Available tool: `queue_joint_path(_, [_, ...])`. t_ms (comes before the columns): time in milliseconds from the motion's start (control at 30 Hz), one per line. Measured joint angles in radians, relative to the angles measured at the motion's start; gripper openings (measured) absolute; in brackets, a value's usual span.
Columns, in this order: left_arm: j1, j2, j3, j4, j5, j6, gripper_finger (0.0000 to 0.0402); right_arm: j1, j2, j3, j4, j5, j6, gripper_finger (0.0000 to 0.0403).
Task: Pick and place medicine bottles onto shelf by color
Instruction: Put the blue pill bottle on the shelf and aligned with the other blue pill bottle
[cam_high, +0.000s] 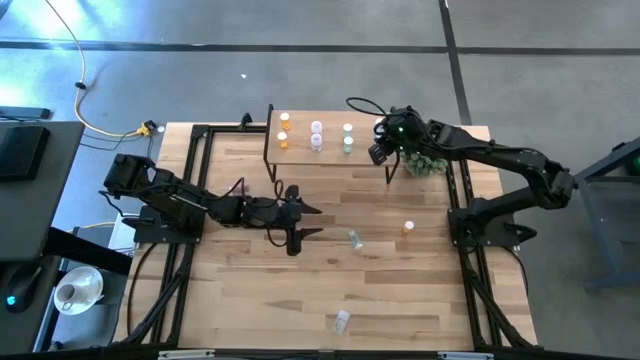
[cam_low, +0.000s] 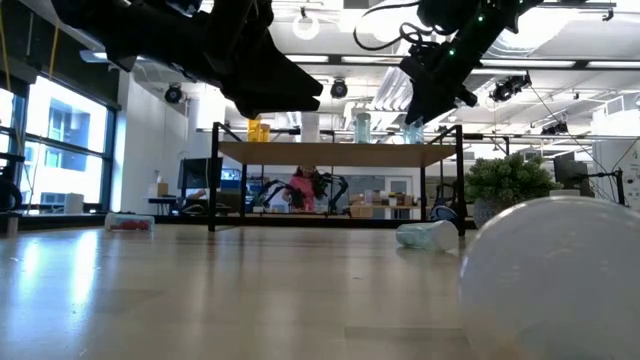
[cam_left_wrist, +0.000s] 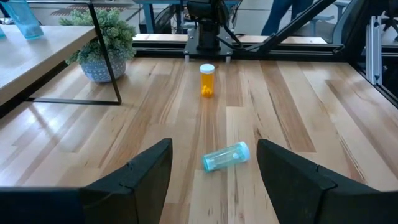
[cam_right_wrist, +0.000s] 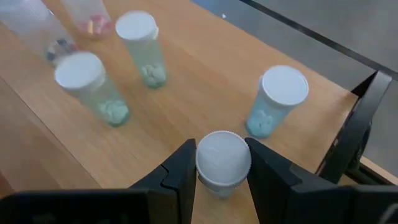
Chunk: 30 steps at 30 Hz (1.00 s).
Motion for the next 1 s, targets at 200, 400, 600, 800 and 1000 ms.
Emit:
queue_joint_path(200, [0.0, 0.0, 0.0, -0.001, -0.002, 0.0, 0.0223, 0.0, 0.0, 0.0, 0.001, 0.0, 0.007, 0.0108])
queue_joint_path(400, [0.0, 0.0, 0.0, -0.001, -0.002, 0.0, 0.0223, 0.0, 0.0, 0.0, 0.001, 0.0, 0.016, 0.0108])
queue_joint_path(600, [0.0, 0.0, 0.0, -0.001, -0.002, 0.0, 0.0223, 0.0, 0.0, 0.0, -0.009, 0.0, 0.019, 0.0108])
queue_joint_path(800, [0.0, 0.0, 0.0, -0.002, -0.002, 0.0, 0.0223, 0.0, 0.0, 0.0, -0.013, 0.001, 0.035, 0.0108])
queue_joint_path(1000, [0.0, 0.0, 0.0, -0.002, -0.002, 0.0, 0.0223, 0.0, 0.0, 0.0, -0.001, 0.001, 0.056, 0.0108])
